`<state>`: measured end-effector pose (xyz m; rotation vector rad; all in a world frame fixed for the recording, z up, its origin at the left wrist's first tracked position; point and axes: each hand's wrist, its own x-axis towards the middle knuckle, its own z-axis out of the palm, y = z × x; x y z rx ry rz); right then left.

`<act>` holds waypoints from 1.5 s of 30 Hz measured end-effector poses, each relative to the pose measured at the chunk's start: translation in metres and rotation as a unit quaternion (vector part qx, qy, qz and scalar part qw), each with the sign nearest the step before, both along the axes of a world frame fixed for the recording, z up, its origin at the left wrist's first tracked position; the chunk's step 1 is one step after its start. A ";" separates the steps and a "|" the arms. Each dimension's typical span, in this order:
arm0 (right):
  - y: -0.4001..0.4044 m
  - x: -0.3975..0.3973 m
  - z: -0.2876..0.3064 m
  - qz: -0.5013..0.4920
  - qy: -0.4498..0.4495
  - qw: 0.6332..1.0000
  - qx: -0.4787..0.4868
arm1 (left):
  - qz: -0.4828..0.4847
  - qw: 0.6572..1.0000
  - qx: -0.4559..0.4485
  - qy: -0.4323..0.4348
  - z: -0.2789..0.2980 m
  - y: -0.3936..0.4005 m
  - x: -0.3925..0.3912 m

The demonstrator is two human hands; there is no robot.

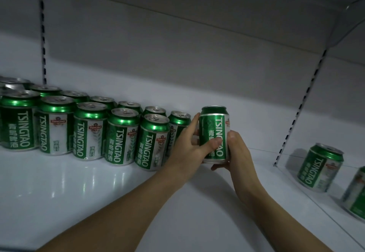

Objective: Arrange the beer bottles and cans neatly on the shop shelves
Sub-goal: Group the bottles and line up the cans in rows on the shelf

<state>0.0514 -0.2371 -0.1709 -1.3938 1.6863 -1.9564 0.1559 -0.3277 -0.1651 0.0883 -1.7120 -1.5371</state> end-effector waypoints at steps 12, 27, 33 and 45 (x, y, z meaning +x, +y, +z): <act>0.000 0.008 0.003 0.071 0.019 0.997 -0.023 | 0.155 0.972 -0.163 0.062 0.002 0.016 0.003; -0.002 0.014 -0.001 0.032 -0.015 0.999 0.041 | 0.282 0.885 -0.367 -0.054 0.006 0.002 0.007; -0.009 0.017 -0.011 0.015 0.076 0.990 0.118 | 0.428 0.744 -0.485 -0.167 0.008 -0.004 0.006; -0.007 0.019 -0.009 0.035 0.214 0.963 0.158 | 0.519 0.678 -0.460 -0.245 0.009 0.002 0.010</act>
